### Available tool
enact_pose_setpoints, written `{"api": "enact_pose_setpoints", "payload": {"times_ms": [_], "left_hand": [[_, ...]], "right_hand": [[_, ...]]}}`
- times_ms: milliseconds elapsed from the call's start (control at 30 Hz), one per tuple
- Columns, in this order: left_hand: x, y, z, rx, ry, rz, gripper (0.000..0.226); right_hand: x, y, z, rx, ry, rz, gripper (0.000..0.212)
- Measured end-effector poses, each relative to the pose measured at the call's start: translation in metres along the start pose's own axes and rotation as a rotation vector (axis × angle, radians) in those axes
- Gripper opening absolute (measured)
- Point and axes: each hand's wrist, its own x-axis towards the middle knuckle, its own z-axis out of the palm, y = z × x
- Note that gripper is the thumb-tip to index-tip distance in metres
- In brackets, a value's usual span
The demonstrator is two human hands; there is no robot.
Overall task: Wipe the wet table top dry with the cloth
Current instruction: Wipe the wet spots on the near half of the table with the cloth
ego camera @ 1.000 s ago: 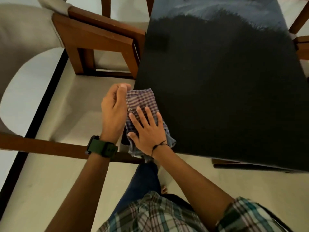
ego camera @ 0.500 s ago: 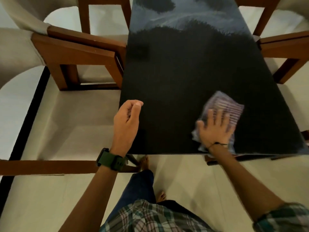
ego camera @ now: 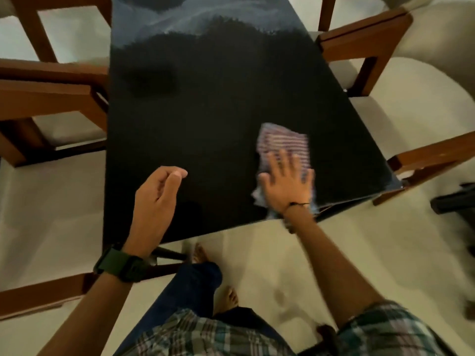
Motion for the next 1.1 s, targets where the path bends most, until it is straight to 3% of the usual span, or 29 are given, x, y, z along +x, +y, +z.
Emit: {"api": "enact_pose_setpoints", "payload": {"times_ms": [167, 333, 467, 633, 700, 800, 967, 1100], "left_hand": [[0.022, -0.006, 0.009, 0.004, -0.070, -0.061, 0.018], [0.059, -0.003, 0.011, -0.022, -0.061, -0.087, 0.019], [0.087, 0.007, 0.037, -0.056, -0.101, -0.092, 0.021], [0.114, 0.040, 0.089, -0.061, -0.282, 0.016, 0.018], [0.124, 0.051, 0.104, -0.062, -0.324, 0.049, 0.018], [0.135, 0.061, 0.114, -0.067, -0.343, 0.090, 0.019], [0.143, 0.060, 0.108, -0.076, -0.326, 0.051, 0.016], [0.141, 0.057, 0.111, -0.081, -0.321, 0.026, 0.016]], "right_hand": [[0.035, 0.149, -0.041, 0.041, 0.035, 0.454, 0.058], [0.066, 0.173, -0.057, 0.077, 0.002, 0.603, 0.059], [0.052, 0.124, -0.046, 0.054, 0.032, 0.622, 0.060], [0.007, 0.016, -0.002, -0.023, 0.001, 0.371, 0.067], [-0.005, 0.006, 0.003, -0.048, -0.046, 0.289, 0.070], [-0.004, 0.043, -0.007, -0.014, -0.028, 0.344, 0.065], [0.027, 0.152, -0.041, 0.067, 0.044, 0.717, 0.061], [0.046, 0.178, -0.051, 0.076, 0.044, 0.757, 0.062]]}}
